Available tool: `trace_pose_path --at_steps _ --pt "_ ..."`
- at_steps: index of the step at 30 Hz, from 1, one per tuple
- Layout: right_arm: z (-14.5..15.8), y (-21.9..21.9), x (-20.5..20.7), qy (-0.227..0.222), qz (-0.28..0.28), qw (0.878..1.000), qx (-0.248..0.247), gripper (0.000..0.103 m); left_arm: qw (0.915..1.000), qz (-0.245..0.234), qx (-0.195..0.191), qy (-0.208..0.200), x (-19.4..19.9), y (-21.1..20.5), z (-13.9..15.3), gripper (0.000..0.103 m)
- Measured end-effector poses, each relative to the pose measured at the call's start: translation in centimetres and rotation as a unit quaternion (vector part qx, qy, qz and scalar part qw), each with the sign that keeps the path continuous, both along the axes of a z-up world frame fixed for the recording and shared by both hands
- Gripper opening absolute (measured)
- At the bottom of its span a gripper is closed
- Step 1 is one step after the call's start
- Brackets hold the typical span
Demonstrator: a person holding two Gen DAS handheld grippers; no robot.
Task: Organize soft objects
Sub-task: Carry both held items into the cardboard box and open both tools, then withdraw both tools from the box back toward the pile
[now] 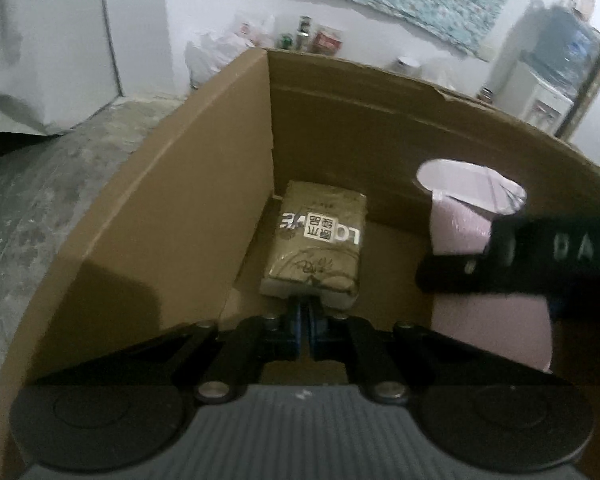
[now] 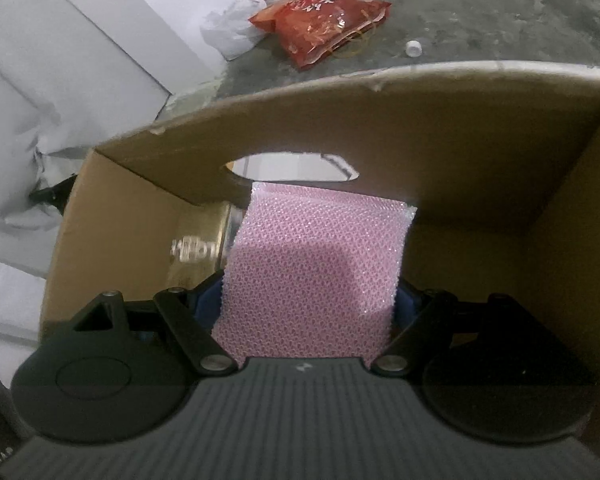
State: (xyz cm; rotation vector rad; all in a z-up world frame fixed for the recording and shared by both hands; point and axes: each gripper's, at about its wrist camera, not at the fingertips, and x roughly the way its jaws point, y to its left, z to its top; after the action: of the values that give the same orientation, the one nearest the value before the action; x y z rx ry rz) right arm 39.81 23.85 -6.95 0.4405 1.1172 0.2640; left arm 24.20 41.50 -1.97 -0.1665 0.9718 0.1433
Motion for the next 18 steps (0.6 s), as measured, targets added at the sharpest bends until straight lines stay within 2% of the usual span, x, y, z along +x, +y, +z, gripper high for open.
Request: trace_pose_path --at_steps 1,4,10,13,15,18 --pt "-0.3 0.3 0.0 -0.004 0.002 1.0 -0.002 0.081 0.9999 0.008 0.006 0.0 -1.4 -0.5 0.0 0.007" --pt "-0.4 1.5 0.2 -0.024 0.015 0.999 -0.017 0.082 0.9998 0.001 0.018 0.005 -2.0 -1.0 -0.1 0.016" --pt "-0.6 3.4 0.9 -0.042 0.019 0.999 -0.009 0.089 0.9965 -0.024 0.077 -0.021 -7.1 -2.4 3.8 0.025" --pt "-0.7 4.4 1.3 -0.041 0.043 0.998 -0.009 0.101 0.9962 -0.031 0.074 -0.033 -8.7 -2.3 5.4 0.03" --pt "-0.2 4.8 1.5 -0.029 0.044 0.998 -0.028 0.102 0.9963 -0.035 0.072 -0.032 -9.6 -2.5 5.8 0.037" --pt "1.0 4.8 1.3 -0.03 0.043 0.998 -0.043 0.102 0.9945 -0.061 0.079 -0.032 -10.2 -3.4 6.0 0.037"
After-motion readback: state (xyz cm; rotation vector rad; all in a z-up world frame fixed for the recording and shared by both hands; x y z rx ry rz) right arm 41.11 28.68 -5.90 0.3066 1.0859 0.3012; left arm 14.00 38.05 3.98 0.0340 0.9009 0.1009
